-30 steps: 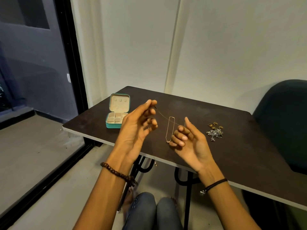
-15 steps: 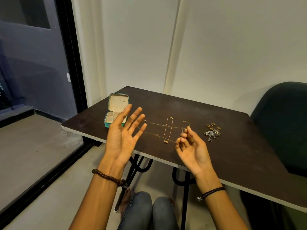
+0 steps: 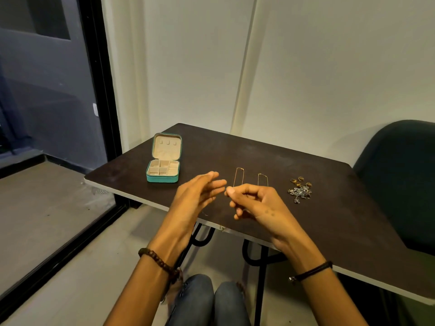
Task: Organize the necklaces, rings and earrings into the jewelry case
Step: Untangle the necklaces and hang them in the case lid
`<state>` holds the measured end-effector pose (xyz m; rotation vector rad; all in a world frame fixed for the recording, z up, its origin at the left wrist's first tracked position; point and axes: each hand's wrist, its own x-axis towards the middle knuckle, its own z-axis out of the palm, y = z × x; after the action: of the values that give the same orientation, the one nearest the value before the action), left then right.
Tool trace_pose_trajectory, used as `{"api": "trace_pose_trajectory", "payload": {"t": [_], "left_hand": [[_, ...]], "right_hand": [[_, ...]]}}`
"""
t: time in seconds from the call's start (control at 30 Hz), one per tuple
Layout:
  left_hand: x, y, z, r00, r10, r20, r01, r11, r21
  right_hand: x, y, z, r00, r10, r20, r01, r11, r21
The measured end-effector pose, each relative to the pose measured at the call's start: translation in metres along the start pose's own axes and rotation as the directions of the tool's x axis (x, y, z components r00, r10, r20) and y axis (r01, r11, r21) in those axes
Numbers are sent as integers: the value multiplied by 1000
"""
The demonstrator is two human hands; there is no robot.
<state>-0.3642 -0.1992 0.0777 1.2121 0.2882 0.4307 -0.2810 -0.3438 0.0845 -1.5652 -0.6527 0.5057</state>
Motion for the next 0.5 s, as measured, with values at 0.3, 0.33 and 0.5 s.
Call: {"api": "trace_pose_trajectory", "payload": {"t": [0.3,0.33,0.5], "left_hand": [[2,2,10,990,-84,111,47,951,306],[2,2,11,986,-101,132,56,949,310],[1,3,13,967,-143,213,98,973,211]], "right_hand": [[-2,-18,1,983,-157,-96,144,981,-130],[-2,-16,1,978,-168,-122,153,981,-120],[-3,-4,1,976,-134,-170,133,991,-17]]}}
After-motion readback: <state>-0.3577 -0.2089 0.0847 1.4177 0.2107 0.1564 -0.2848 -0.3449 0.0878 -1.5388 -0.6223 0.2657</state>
